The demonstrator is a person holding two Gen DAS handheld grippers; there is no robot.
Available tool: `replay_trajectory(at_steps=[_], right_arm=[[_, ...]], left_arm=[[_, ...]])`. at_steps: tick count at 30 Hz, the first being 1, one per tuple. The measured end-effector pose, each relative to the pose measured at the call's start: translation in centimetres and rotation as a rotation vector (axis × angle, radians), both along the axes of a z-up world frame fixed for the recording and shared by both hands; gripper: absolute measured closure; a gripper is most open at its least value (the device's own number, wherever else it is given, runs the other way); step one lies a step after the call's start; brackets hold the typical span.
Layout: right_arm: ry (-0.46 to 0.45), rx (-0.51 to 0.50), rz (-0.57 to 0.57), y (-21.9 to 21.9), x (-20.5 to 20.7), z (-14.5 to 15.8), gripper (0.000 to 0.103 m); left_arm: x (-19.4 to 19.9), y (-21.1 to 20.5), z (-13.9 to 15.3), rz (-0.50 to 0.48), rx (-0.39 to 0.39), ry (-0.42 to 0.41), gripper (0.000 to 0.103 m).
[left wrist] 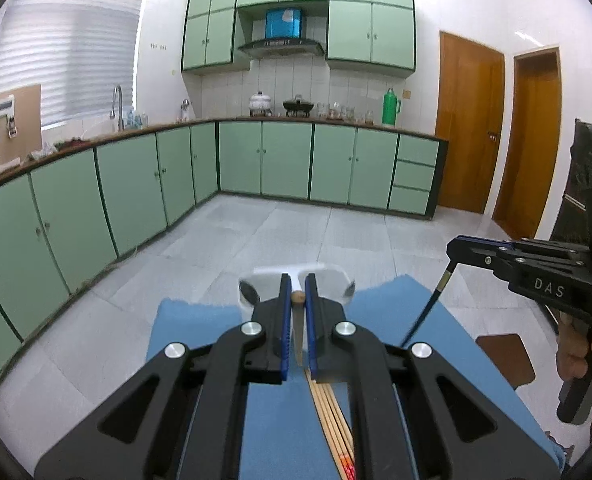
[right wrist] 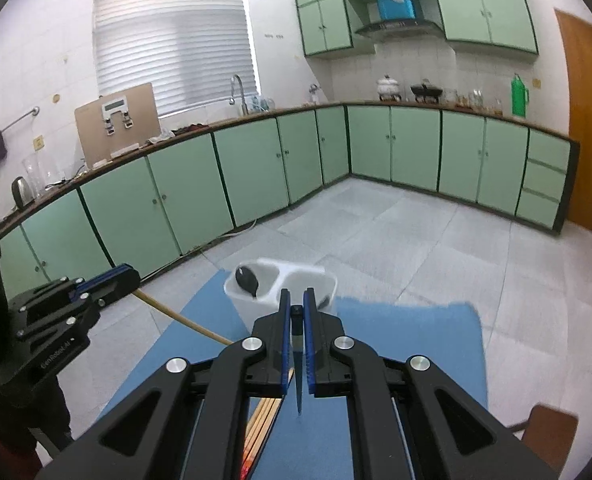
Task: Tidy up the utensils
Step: 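Lift both chopsticks, insert them upright into the white holder and release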
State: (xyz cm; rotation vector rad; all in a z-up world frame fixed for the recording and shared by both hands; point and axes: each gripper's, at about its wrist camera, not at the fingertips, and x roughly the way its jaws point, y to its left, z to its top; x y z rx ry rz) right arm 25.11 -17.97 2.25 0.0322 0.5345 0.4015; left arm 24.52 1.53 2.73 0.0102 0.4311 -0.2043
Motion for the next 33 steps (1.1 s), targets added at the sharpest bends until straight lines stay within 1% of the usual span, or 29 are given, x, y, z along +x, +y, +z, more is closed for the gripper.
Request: replay_trajectory(at_steps=[8, 11, 14, 20, 22, 25, 27, 30, 32, 33], right_arm=[[-0.113, 0.034, 0.050, 0.4, 1.8, 6.5, 0.097], [-0.161, 0.048, 0.040, 0.8, 3.3, 8.8, 0.097], [-0.182, 0.042, 0.017, 1.2, 5.0, 9.5, 0.097], [-0.163, 0.026, -0.015, 2.1, 8.7, 8.5, 0.097], [-0.158, 0.024, -0.024, 2.3, 9.7, 7.9, 0.097], [-0.144, 0.029, -0.028, 2.6, 10.8, 6.7, 0.097], [-0.130, 0.024, -0.030, 2.9, 11.2, 5.7, 0.097], [-0.103, 0.008, -0.024, 3.4, 11.7, 4.2, 0.097], [-0.069, 0.000, -0.011, 3.8, 12.0, 3.0, 0.097], [-0.056, -0.005, -0.012, 3.8, 12.1, 2.5, 0.097]], left_arm=[[0.9, 0.0, 5.6, 0.002, -0.001, -0.127, 0.097], [1.9, -0.4, 6.6, 0.006, 0.006, -0.150, 0.097], [2.9, -0.6, 7.1, 0.000, 0.000, -0.154, 0.097], [3.4, -0.9, 8.3, -0.015, -0.028, -0.197, 0.097], [4.0, -1.2, 8.6, -0.014, -0.022, -0.216, 0.097], [5.4, -1.4, 8.0, 0.000, -0.004, -0.223, 0.097], [6.8, -1.7, 7.1, 0.006, 0.005, -0.208, 0.097], [9.4, -1.9, 4.4, -0.001, -0.007, -0.134, 0.097], [10.7, -1.9, 2.7, 0.004, -0.007, -0.080, 0.097], [10.9, -1.7, 2.1, 0.006, -0.008, -0.066, 0.096]])
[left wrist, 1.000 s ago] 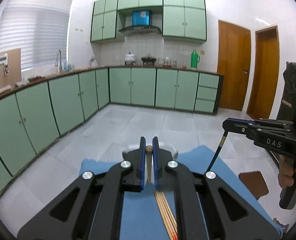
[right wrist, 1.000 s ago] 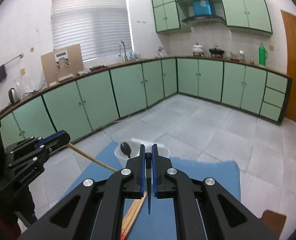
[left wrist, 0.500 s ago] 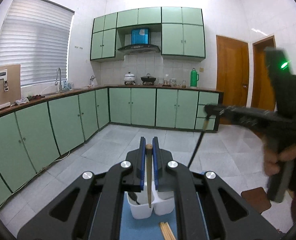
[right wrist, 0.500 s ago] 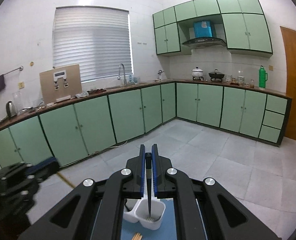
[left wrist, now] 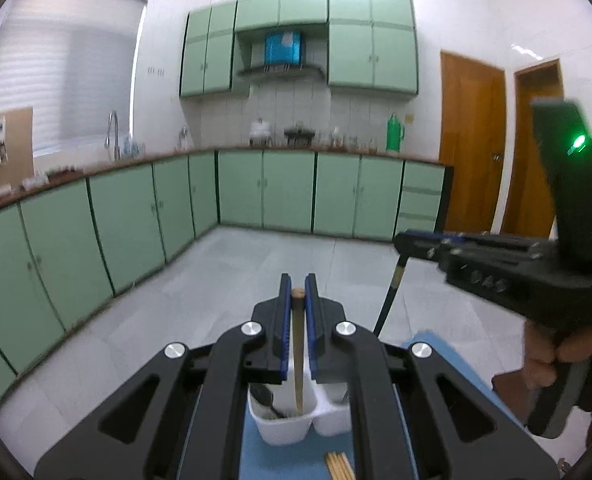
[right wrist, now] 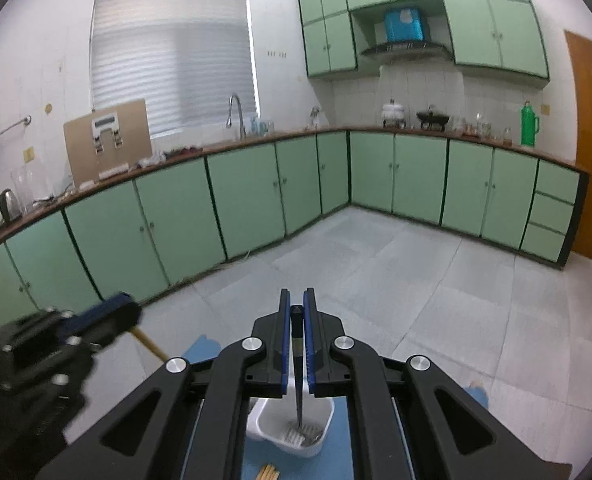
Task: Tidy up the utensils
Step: 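Lift both chopsticks, insert them upright into the white holder and release, then move both open tools back over the chopstick bundle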
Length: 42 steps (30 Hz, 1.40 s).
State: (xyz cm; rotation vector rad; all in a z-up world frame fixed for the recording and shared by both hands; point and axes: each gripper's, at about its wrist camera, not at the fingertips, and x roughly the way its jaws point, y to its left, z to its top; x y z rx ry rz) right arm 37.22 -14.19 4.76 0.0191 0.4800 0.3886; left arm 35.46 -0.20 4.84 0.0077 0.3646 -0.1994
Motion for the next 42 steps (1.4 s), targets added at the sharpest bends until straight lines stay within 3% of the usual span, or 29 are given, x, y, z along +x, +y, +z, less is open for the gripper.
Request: replay_trajectory(at_steps=[4, 8, 13, 18, 25, 29, 32, 37, 42], right_arm=[[0.019, -0.002, -0.003, -0.3, -0.3, -1.3, 0.091], [0.007, 0.017, -0.027, -1.4, -1.8, -1.3, 0.071], [-0.030, 0.020, -0.061, -3.0, -5.9, -1.7, 0.053], [-0.020, -0.001, -0.096, -3.8, -11.0, -4.9, 0.037], [0.099, 0.014, -0.144, -3.9, -17.3, -12.8, 0.035], [0.184, 0.010, -0.143, -3.1, -19.4, -16.7, 0.035], [0.240, 0.030, -0.149, -3.0, -20.9, -19.1, 0.035], [0.326, -0.009, -0.139, -1.6, -22.5, -22.5, 0.035], [0.359, -0.062, -0.098, 0.2, -24.0, -24.0, 0.037]], left_arm=[[0.6, 0.6, -2.0, 0.014, 0.004, 0.044, 0.089], [-0.5, 1.8, -2.3, 0.026, -0.001, 0.042, 0.076], [-3.8, 3.1, -2.5, 0.048, -0.002, 0.024, 0.061], [-8.4, 3.3, -5.4, 0.061, -0.001, 0.057, 0.052], [-13.2, 3.3, -13.0, 0.073, 0.024, 0.203, 0.048], [-14.5, 2.9, -17.4, 0.062, 0.056, 0.318, 0.048], [-15.7, 3.2, -19.8, 0.068, 0.061, 0.360, 0.048], [-16.5, 3.1, -22.1, 0.087, 0.082, 0.417, 0.048], [-17.4, 3.6, -22.9, 0.099, 0.070, 0.439, 0.047]])
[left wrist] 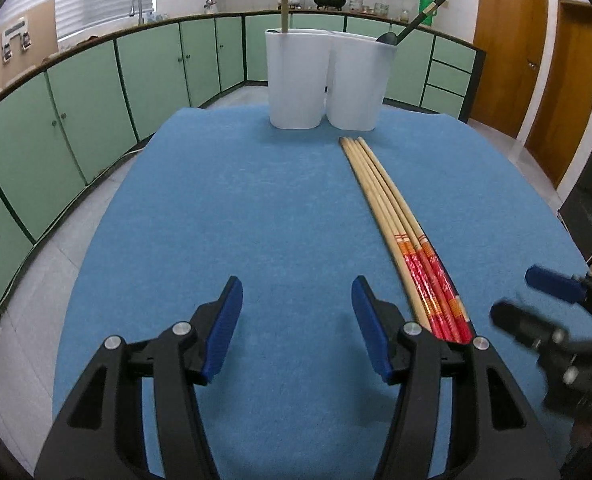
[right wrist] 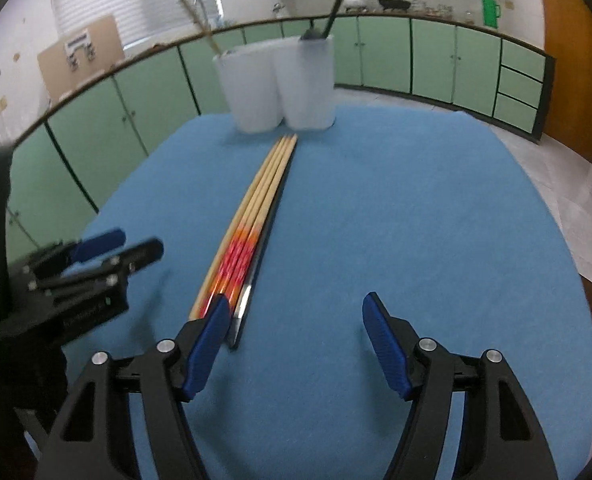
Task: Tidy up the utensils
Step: 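Move both open tools back over the chopstick bundle, then grasp another black chopstick with the right tool while the left tool grasps another wooden chopstick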
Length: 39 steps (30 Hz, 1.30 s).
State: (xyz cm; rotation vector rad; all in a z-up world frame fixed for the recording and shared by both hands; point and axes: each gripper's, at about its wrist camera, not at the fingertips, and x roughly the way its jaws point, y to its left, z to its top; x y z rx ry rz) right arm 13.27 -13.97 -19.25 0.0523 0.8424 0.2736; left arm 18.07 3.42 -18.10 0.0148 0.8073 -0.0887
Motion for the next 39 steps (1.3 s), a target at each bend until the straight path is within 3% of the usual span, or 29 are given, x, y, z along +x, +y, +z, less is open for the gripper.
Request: replay_trajectory(at_steps=[8, 11, 16, 19, 23, 32, 39], right_arm=[[0.018, -0.064, 0.032, 1.6, -0.4, -0.6, 0.039], [0.015, -0.094, -0.005, 1.3, -0.3, -0.6, 0.042], [0.008, -0.074, 0.002, 0.5, -1.2, -0.5, 0.046], [0.012, -0.071, 0.021, 1.1, -1.3, -0.7, 0.061], [0.004, -0.083, 0.070, 2.1, -1.4, -0.6, 0.096], [0.010, -0.039, -0.005, -0.4, -1.2, -0.6, 0.097], [0.009, -0.028, -0.039, -2.1, -1.1, -0.6, 0.097]], left_arm=[[-0.3, 0.2, 0.3, 0.004, 0.003, -0.006, 0.044], [-0.3, 0.2, 0.4, 0.002, 0.004, -0.003, 0.044], [-0.9, -0.3, 0.5, -0.010, 0.009, -0.006, 0.043], [-1.0, -0.6, 0.5, -0.013, 0.011, -0.005, 0.042], [-1.2, -1.0, 0.6, -0.022, 0.011, -0.002, 0.039], [-1.6, -3.4, 0.0, -0.082, -0.015, 0.032, 0.039], [-1.1, -4.9, -1.0, -0.097, 0.023, 0.080, 0.037]])
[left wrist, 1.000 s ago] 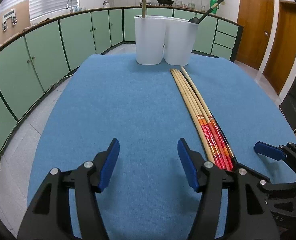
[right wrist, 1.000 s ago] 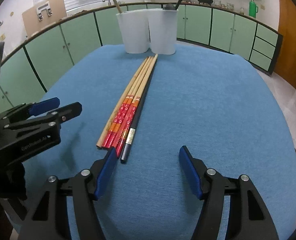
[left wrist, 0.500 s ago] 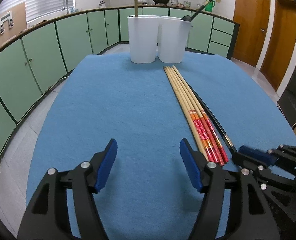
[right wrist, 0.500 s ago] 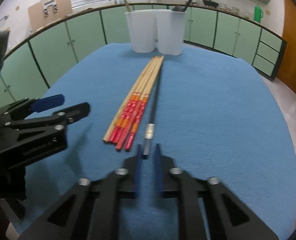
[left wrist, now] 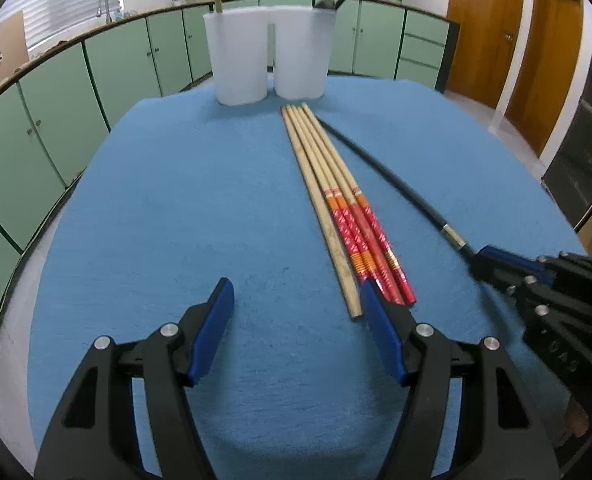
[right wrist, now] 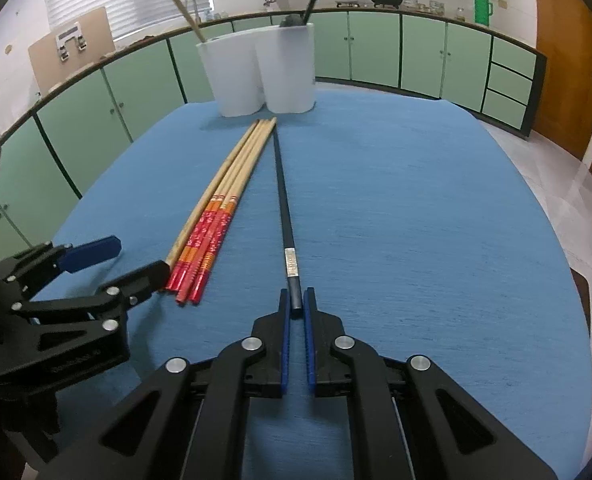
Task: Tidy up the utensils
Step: 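Grasp another black chopstick with the right tool while the left tool grasps another wooden chopstick, then lift both chopsticks, insert them into the white holder and open both tools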
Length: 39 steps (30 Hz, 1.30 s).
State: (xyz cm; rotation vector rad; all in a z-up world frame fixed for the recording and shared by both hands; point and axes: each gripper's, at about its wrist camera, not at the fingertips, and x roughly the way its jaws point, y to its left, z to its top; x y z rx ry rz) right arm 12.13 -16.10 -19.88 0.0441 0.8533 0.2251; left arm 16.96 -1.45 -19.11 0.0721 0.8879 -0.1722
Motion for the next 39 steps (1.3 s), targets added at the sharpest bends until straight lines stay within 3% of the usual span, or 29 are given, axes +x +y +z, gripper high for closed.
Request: replay_trajectory(at_steps=[11, 14, 17, 22, 29, 39], right_arm=[[0.001, 0.003, 0.010, -0.3, -0.1, -0.1, 0.095], [0.002, 0.001, 0.019, -0.2, -0.1, -0.1, 0.092], [0.006, 0.001, 0.033, 0.0, 0.0, -0.2, 0.091], [0.007, 0.007, 0.043, 0.0, 0.1, -0.1, 0.097], [-0.043, 0.004, 0.064, -0.3, -0.7, 1.4, 0.097], [-0.179, 0.039, 0.046, -2.1, -0.5, 8.0, 0.097]], left_arm=[[0.0, 0.8, -0.2, 0.064, 0.040, 0.008, 0.041], [0.0, 0.5, -0.2, 0.060, 0.041, 0.004, 0.047], [0.0, 0.2, -0.1, 0.044, 0.038, 0.000, 0.060], [-0.2, -0.8, -0.1, 0.014, 0.036, -0.006, 0.095], [-0.4, -0.1, 0.7, 0.025, -0.016, -0.013, 0.097], [-1.5, 0.7, 8.1, 0.015, -0.021, -0.185, 0.097]])
